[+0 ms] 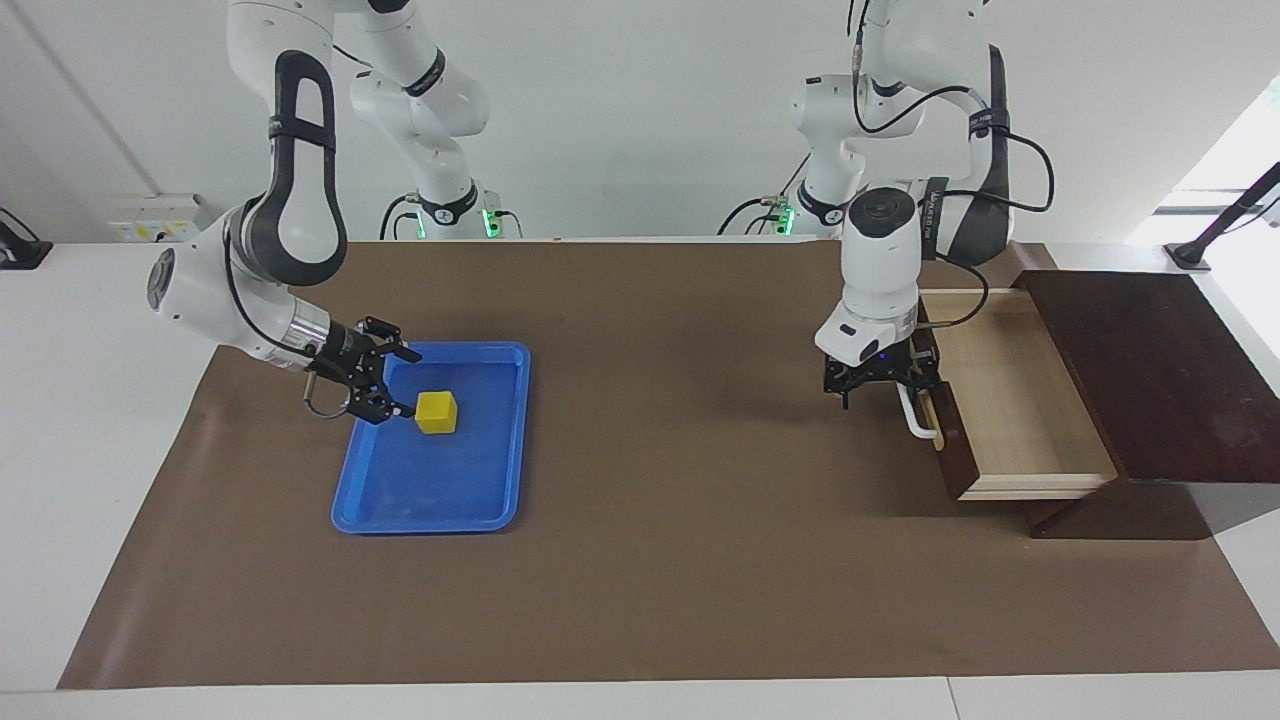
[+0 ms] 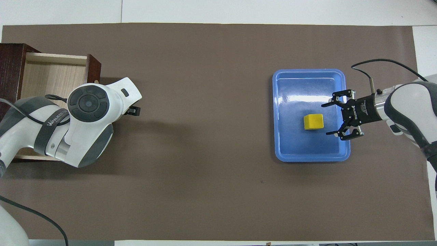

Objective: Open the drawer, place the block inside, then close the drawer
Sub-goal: 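Reach the right gripper down over the yellow block in the tray, then grasp the yellow block with the right gripper while the left gripper advances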

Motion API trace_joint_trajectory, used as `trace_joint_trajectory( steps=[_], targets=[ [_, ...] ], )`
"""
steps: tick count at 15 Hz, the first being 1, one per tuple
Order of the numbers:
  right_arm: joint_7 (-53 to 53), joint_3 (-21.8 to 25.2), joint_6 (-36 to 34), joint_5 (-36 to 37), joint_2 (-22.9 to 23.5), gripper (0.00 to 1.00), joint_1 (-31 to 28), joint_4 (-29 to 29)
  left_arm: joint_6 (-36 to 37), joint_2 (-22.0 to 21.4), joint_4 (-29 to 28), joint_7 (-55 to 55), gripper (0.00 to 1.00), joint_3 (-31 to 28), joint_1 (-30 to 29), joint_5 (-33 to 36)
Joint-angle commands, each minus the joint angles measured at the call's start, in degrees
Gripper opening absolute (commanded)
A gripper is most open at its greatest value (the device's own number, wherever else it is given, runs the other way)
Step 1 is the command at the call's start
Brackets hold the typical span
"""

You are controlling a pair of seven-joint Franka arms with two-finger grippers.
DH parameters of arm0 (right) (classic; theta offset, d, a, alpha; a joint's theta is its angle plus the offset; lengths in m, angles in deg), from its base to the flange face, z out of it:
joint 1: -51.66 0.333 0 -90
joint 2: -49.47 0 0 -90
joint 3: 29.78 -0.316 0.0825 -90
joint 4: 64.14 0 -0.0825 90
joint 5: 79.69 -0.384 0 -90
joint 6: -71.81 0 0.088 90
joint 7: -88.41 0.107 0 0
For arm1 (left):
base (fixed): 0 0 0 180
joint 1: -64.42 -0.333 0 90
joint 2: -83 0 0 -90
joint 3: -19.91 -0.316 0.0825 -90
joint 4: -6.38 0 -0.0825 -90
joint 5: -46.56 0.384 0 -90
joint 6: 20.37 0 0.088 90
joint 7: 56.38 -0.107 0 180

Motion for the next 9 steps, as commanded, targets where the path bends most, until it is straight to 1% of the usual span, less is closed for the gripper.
trace_joint_trajectory(
  steps=[1, 2, 3, 6, 7, 9],
  targets=[
    [-4.5, -0.6, 1.0, -1.7, 1.4, 1.00, -0.7, -0.4, 0.9, -0.8, -0.6, 0.3, 1.00, -0.4, 0.4, -0.1],
    [-5.5, -0.6, 1.1, -1.8, 1.9, 1.00, -0.9, -0.2, 1.2, -0.6, 0.0, 0.3, 1.00, -0.4, 0.3, -0.2],
    [-6.0, -0.6, 1.8, -1.9, 2.5, 1.00, -1.1, 0.1, 3.7, -0.2, 2.1, 0.4, 1.00, -0.4, 0.4, -0.8],
    [-7.5, -0.6, 4.7, -3.7, 4.0, 1.00, -1.5, -0.1, 14.4, 2.2, 12.9, 0.7, 1.00, -0.4, 1.2, -7.4],
    [-7.6, -0.6, 5.1, -4.3, 4.3, 1.00, -1.5, 0.0, 17.1, 2.1, 15.6, 0.9, 1.00, -0.4, 1.5, -9.3],
    [-7.6, -0.6, 6.4, -5.9, 4.5, 1.00, -0.8, -0.1, 20.4, 1.0, 19.1, 3.6, 1.00, -0.5, 1.6, -13.2]
  ],
)
